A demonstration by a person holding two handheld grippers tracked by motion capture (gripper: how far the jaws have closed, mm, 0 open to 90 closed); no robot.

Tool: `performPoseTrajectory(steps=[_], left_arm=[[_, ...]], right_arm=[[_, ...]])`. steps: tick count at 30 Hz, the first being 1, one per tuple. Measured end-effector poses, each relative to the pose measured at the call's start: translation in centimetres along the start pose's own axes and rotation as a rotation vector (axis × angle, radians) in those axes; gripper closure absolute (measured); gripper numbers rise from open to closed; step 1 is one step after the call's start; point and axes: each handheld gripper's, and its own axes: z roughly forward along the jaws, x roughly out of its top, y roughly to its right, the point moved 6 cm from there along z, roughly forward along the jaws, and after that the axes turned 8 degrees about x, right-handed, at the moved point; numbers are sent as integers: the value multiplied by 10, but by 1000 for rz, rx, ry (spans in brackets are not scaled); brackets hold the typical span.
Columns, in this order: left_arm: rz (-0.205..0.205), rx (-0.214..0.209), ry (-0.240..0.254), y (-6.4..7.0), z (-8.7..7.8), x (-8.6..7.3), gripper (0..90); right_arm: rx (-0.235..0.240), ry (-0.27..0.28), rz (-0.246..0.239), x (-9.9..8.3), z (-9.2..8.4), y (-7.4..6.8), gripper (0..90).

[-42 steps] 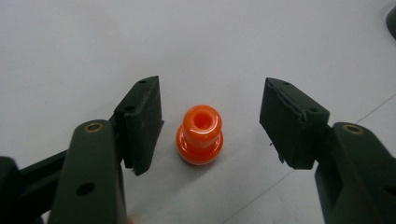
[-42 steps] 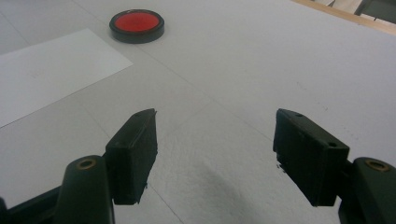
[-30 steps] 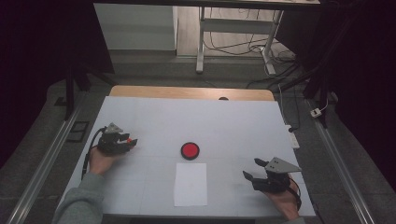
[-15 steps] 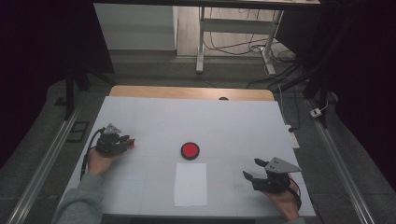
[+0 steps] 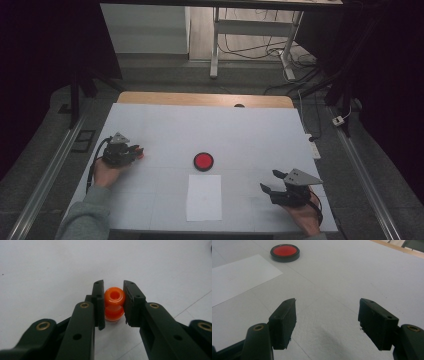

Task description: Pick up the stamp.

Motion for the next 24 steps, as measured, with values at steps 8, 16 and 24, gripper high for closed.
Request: performPoseTrajectory(steps=[8,16,24], left_arm=[[4,-20,19,4,-5,4,725],[7,-61,47,12,-14,9,725],[16,-103,67,22,-20,12,725]], right_arm=[[-1,-2,0,0,0,0,302],[-4,-2,-2,0,-1,0,303],[-8,0,-2,0,-1,1,303]])
